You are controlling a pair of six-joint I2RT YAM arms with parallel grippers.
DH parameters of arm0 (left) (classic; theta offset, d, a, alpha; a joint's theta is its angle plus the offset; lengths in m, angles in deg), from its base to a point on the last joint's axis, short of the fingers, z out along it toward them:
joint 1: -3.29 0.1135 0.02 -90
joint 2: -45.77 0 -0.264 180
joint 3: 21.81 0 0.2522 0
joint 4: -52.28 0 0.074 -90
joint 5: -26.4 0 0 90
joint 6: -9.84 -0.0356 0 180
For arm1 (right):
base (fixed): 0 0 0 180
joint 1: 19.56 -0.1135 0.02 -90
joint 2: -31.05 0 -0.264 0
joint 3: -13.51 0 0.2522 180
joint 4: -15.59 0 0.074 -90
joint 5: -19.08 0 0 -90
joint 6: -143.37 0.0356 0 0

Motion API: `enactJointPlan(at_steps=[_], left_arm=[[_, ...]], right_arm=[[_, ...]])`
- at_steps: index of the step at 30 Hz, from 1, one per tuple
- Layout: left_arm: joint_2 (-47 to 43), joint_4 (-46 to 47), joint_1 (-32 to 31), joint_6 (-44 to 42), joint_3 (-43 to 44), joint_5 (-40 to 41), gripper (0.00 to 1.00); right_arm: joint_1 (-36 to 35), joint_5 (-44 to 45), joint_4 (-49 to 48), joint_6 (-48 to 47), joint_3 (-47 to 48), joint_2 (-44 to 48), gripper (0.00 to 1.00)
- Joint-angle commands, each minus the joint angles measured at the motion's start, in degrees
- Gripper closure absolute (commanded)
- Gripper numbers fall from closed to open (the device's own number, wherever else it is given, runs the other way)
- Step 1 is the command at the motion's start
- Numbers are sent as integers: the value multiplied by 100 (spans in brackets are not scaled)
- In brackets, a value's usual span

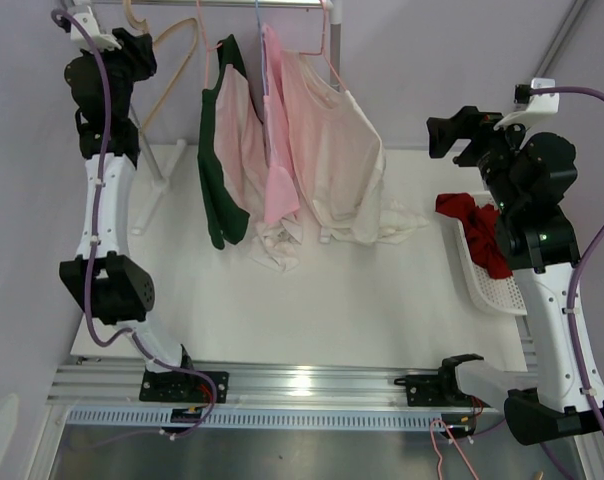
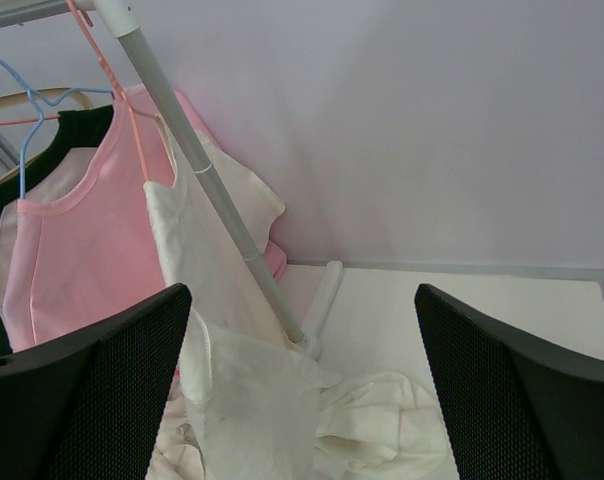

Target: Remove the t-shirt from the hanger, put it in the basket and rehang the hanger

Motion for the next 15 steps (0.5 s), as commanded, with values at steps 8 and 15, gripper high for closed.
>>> enactJointPlan(at_steps=[8, 15], left_arm=[[-1729, 388, -741, -415, -1460, 1386, 48], [-2118, 660, -1427, -1074, -1962, 1476, 42]], right_arm=[[-37, -290, -277, 121, -196, 170, 0], [-46, -378, -268, 147, -222, 222, 0]])
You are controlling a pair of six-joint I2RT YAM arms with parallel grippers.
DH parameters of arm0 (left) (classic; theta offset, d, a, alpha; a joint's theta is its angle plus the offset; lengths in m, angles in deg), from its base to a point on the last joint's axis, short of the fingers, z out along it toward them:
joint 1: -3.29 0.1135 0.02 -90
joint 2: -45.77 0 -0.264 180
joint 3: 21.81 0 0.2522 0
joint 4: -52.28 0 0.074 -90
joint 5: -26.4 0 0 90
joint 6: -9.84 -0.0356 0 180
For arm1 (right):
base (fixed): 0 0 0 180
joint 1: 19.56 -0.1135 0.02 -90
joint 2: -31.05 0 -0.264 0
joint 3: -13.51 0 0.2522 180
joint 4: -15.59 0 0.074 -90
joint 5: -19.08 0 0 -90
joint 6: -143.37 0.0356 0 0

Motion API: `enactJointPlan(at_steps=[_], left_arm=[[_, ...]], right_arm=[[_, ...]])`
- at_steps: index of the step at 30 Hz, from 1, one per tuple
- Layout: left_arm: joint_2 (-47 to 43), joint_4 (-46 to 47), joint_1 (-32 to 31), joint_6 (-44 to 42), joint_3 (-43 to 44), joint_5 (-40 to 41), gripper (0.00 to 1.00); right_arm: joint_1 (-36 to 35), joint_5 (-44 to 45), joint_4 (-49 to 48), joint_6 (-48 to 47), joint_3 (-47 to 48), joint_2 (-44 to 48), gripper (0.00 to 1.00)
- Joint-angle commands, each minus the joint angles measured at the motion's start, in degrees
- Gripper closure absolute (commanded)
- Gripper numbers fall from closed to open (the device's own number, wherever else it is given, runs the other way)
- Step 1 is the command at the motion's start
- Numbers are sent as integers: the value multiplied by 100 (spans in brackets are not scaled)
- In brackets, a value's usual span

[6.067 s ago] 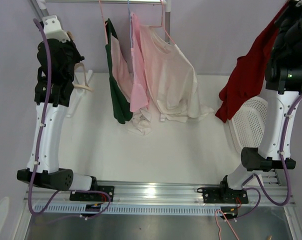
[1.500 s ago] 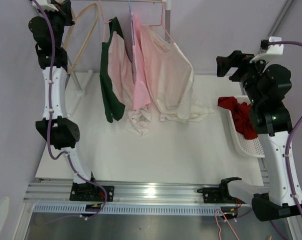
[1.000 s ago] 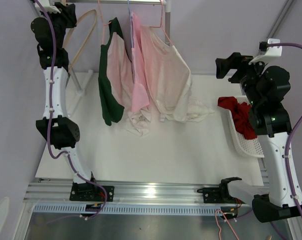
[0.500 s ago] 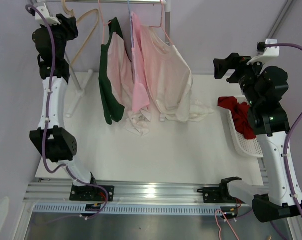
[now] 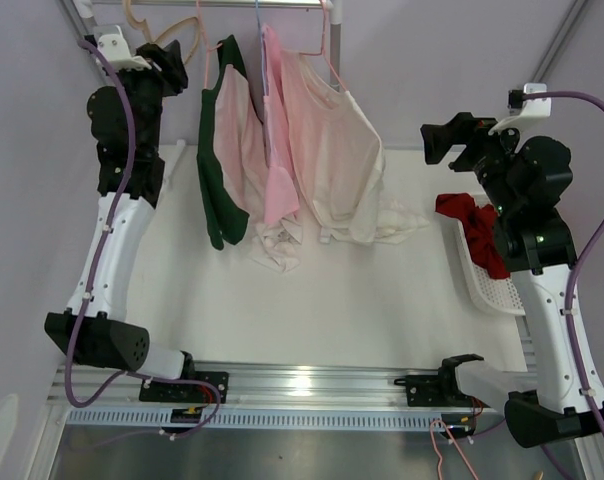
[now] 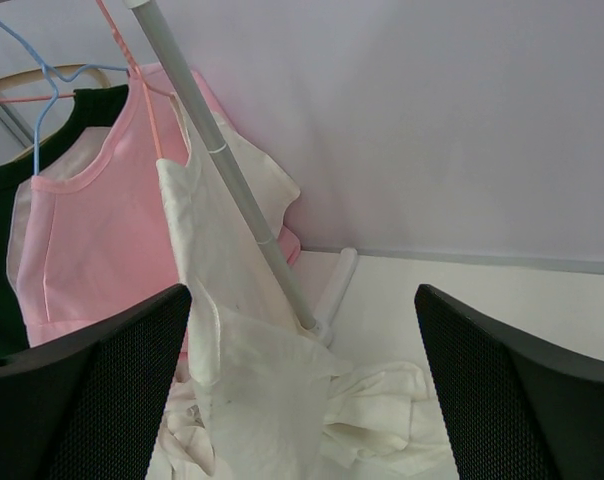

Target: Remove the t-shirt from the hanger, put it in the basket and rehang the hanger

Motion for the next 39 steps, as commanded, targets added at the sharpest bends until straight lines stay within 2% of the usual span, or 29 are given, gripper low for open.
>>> enactJointPlan(at_steps=[1, 6, 11, 16, 34, 38, 39], left_arm=[[-105, 187, -122, -360, -72, -169, 42], [298, -368, -122, -333, 447, -673, 45], [1011, -1921, -122, -491, 1931, -1155, 45], [1503, -2583, -122, -500, 2880, -1297, 45], [1969, -2803, -122, -615, 2943, -884, 49], [2119, -2733, -131, -536, 2996, -875, 55], [2145, -2750, -131, -527, 2988, -910, 60]], right_arm=[[-40, -122, -213, 101, 16, 163, 0], [-40, -158, -231, 102, -10, 216, 1], [-39, -123, -205, 84, -19, 260, 0], [-40, -122, -196, 75, -19, 304, 1], [-40, -52, -134, 49, -186, 480, 1], [-40, 9, -160, 31, -230, 524, 1], [-40, 27, -161, 40, -248, 524, 1]])
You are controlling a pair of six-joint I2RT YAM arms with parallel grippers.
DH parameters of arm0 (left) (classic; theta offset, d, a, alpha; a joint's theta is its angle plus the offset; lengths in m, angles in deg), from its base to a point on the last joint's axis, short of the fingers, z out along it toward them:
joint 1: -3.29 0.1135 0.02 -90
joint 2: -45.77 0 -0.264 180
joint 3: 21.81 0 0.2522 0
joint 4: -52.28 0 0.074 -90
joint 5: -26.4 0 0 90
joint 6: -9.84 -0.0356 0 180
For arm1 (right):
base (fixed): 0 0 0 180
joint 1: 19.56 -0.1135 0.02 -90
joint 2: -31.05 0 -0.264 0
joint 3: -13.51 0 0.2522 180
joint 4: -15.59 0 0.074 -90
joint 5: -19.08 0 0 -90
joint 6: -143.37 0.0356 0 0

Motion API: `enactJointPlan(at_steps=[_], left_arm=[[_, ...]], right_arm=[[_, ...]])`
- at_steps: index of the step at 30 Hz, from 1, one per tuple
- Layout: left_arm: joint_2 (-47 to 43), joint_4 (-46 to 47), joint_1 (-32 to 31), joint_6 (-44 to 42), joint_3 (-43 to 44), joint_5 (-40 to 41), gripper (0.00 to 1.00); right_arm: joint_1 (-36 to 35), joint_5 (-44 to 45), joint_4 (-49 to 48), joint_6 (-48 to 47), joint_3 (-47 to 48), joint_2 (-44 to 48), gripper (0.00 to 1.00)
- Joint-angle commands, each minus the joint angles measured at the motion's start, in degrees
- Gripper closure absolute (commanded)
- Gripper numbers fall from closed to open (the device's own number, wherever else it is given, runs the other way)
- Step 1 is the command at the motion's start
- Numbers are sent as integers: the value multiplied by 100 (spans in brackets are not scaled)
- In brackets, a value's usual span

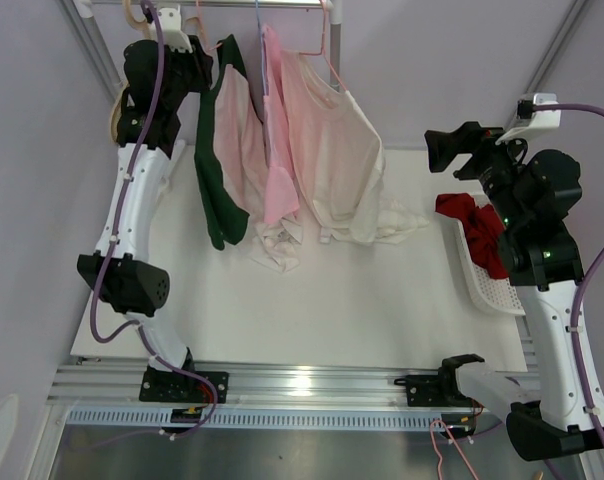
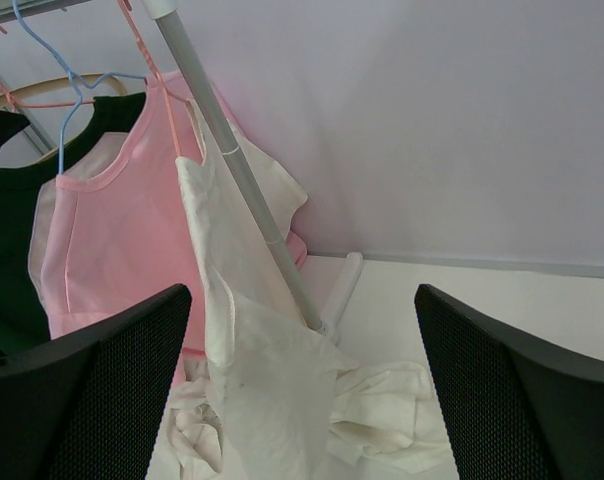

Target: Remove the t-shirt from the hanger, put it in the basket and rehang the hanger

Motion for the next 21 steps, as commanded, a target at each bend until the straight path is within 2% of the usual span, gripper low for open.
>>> enactJointPlan(at_steps=[1, 2, 4, 5, 6, 21], left_arm=[[126, 102, -15, -31, 412, 27, 63], [187, 76, -24, -39, 439, 27, 67], [240, 32, -51, -48, 510, 36, 82], [223, 49, -59, -48, 510, 45, 97], [206, 75, -77, -48, 458, 19, 99], [-216, 602, -376, -233, 765, 422, 99]], right_arm=[[-37, 66, -174, -23, -58, 133, 1], [-37, 66, -182, -6, -58, 124, 1], [-37, 66, -191, 3, -75, 115, 1], [-37, 58, -200, 3, -75, 106, 0], [-37, 49, -217, -6, -93, 89, 1], [-37, -30, -244, 29, -154, 27, 0]])
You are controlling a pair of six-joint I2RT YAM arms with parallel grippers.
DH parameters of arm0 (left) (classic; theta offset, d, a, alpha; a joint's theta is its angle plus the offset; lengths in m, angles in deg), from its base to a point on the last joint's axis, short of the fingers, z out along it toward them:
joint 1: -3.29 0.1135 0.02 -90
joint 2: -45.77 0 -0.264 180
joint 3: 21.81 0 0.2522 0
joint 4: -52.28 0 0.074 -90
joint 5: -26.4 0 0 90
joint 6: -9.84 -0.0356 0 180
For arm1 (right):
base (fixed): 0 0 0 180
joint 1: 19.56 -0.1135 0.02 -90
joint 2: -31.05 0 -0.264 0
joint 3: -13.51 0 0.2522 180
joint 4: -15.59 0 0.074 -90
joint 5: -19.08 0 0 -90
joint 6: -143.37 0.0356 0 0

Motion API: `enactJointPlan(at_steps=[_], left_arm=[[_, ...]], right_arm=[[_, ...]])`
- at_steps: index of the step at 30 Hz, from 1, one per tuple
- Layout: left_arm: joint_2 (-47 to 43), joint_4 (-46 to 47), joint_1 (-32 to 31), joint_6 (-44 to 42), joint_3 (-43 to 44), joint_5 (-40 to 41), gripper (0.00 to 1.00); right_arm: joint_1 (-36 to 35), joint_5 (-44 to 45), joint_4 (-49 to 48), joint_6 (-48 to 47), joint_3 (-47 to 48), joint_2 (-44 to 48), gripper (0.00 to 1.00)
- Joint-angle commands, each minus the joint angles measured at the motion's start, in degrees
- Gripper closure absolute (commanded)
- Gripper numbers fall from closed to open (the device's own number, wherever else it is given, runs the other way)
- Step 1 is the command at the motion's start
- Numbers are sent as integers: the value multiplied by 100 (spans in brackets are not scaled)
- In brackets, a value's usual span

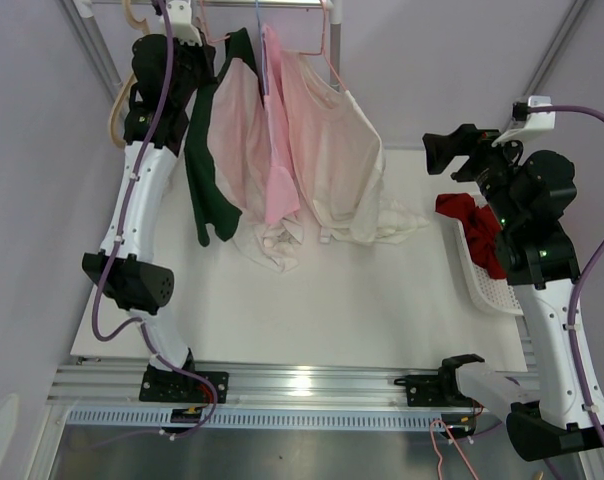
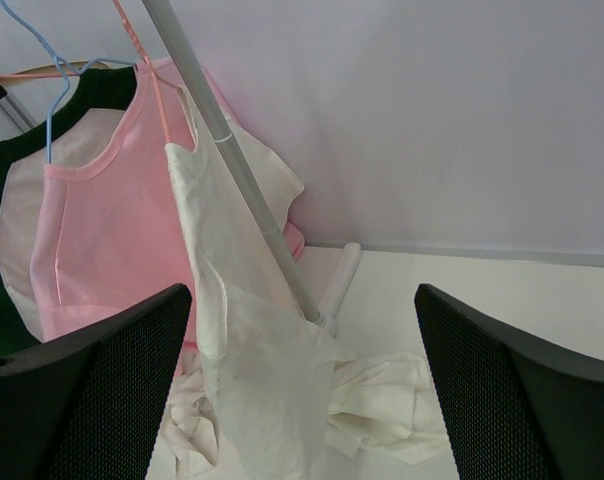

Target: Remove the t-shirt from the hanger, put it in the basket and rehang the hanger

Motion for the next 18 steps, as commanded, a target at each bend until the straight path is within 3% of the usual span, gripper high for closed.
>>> enactJointPlan(at_steps=[1, 6, 12, 15, 18], left_arm=[[-542, 646, -100, -82, 278, 232, 99], [-876, 533, -109, -91, -152, 733, 99], [-2421, 2078, -241, -223, -2593, 936, 99], [-2651, 1763, -363, -143, -2588, 1032, 99], [-2880, 1465, -697, -143, -2789, 1664, 99]], right_arm=[[-37, -35, -213, 34, 7, 5, 0], [-37, -78, -205, 51, 25, 5, 0], [-46, -316, -205, 122, 51, -56, 0], [-81, -386, -135, 113, 69, -109, 0], [-291, -710, 145, 34, 183, -371, 0]])
